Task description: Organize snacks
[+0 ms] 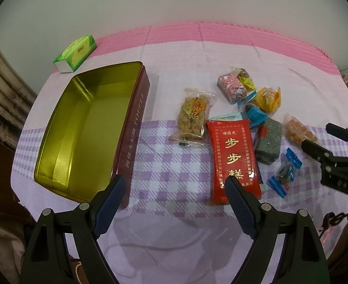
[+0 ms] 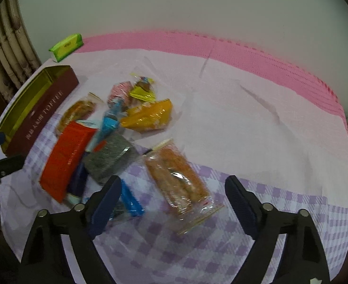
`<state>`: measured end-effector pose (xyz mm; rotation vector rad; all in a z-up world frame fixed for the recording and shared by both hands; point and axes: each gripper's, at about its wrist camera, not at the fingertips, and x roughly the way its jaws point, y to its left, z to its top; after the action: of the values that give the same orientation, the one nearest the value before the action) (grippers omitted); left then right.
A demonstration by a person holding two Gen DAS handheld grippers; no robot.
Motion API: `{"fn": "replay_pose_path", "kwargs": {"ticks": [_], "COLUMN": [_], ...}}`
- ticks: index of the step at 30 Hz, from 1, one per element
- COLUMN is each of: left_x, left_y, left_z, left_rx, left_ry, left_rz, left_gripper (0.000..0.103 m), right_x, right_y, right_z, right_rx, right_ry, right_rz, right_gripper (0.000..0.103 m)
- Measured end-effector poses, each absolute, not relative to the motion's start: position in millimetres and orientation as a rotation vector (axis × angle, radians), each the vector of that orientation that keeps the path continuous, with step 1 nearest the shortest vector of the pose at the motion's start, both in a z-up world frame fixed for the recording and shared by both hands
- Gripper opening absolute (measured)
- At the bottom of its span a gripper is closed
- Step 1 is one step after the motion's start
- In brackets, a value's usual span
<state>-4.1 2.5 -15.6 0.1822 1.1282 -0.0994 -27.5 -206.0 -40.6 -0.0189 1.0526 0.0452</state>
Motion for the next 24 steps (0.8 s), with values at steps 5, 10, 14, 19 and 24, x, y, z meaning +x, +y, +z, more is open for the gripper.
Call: {"fn": "replay_pose_path", "kwargs": {"ticks": [5, 10, 14, 19, 24], "left_x": [-1, 1, 1, 3, 9], "left_y": [3, 0, -5, -13, -26], "left_z": [-18, -20, -21, -21, -27], "left_rx": [0.186, 0.190, 0.202, 0.200, 0.199], "left_ry": [1.139, 1.141, 1.138, 1.132, 1.152], "left_rz": [-0.096, -0.113, -0.141, -0.194, -0.251], "left_gripper": [0.085, 0.085, 0.085, 0.085, 0.085], "right_x": [-15, -4, -1, -2, -3], "right_y": [-215, -217, -218, -219, -219], "right_z": [-53, -64, -71, -71, -71], "right_rx": [-0.028, -0.032, -0.021, -0.013, -0.027], "right_ry": [1.083, 1.109, 1.111, 1.086, 1.071], "right_rz": [0.077, 0.128, 0.151, 0.155, 0.153], "right_gripper": [0.071, 0.064, 0.059, 0.044, 0.044]}}
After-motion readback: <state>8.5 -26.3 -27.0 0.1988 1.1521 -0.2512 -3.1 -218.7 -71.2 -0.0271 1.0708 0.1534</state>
